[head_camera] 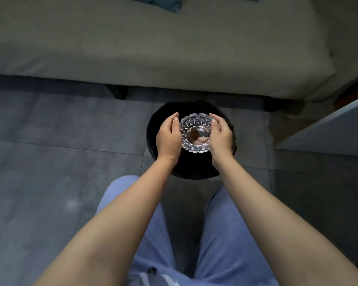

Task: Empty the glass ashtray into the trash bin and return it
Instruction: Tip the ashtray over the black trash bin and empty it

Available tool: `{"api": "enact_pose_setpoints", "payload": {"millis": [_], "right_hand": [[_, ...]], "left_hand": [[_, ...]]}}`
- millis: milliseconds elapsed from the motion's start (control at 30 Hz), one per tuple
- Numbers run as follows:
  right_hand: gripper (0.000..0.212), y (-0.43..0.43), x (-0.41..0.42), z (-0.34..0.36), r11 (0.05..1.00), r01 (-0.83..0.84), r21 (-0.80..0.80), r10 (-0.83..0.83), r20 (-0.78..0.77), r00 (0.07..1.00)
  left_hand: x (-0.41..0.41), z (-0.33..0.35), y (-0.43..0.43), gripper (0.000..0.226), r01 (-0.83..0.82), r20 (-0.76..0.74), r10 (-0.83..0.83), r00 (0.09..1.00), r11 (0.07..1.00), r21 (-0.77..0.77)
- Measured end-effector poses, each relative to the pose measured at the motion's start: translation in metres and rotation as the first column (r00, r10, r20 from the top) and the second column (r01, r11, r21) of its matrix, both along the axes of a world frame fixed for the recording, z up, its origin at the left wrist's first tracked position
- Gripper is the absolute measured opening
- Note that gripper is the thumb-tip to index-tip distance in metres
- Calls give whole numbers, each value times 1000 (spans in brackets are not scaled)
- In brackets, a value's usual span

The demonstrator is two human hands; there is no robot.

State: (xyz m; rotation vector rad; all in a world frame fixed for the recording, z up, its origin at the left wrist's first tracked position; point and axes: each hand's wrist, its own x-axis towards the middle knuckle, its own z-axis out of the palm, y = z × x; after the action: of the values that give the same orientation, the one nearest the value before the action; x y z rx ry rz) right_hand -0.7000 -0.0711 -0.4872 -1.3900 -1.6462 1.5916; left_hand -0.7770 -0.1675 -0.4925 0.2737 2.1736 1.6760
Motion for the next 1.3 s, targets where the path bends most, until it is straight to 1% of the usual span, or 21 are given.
{"api": "enact_pose_setpoints", "payload": {"millis": [100,167,267,367,467,533,633,767,867,933,1033,1200,1300], "right_hand": [[27,2,-2,-20,1000,6,18,-6,-3,1000],[26,3,1,-22,999,-13,34,12,10,1000],[27,3,6,-23,999,-33,37,32,26,999],[27,4,7,-21,998,-35,49,33,29,999],[27,8,12,-29,998,-32,56,29,46,999],[27,9,15,-34,996,-38,85,32,71,997],[27,10,20,-40,990,-50,133,35,116,993],[28,15,24,-42,983,-53,174,22,178,984],[30,21,27,-44,982,-62,181,21,219,975],[30,22,29,-43,979,-72,192,26,234,972],[31,25,31,-40,967,-111,230,38,301,953],[35,33,34,-41,936,-175,304,46,387,921],[35,37,36,-40,894,-270,357,67,490,869]], "left_hand": [[-11,-17,-13,36,-7,-225,-27,974,989,-147],[-19,-28,-23,43,16,-313,-110,943,958,-288],[-26,-43,-39,49,20,-305,-181,935,885,-464],[-32,-54,-50,49,39,-231,-185,955,853,-521],[-34,-63,-52,49,103,-125,-194,973,850,-517],[-34,-66,-52,49,113,-109,-192,975,858,-500],[-33,-67,-52,48,76,-151,-164,975,880,-468],[-28,-62,-45,47,26,-168,-91,982,935,-354],[-27,-55,-37,45,-20,-224,-51,973,953,-303],[-28,-48,-32,45,-20,-265,-58,962,959,-283],[-29,-43,-25,44,-3,-326,-87,941,964,-265],[-23,-41,-21,45,19,-368,-117,923,966,-259],[-20,-40,-21,44,21,-398,-126,909,966,-259]]}}
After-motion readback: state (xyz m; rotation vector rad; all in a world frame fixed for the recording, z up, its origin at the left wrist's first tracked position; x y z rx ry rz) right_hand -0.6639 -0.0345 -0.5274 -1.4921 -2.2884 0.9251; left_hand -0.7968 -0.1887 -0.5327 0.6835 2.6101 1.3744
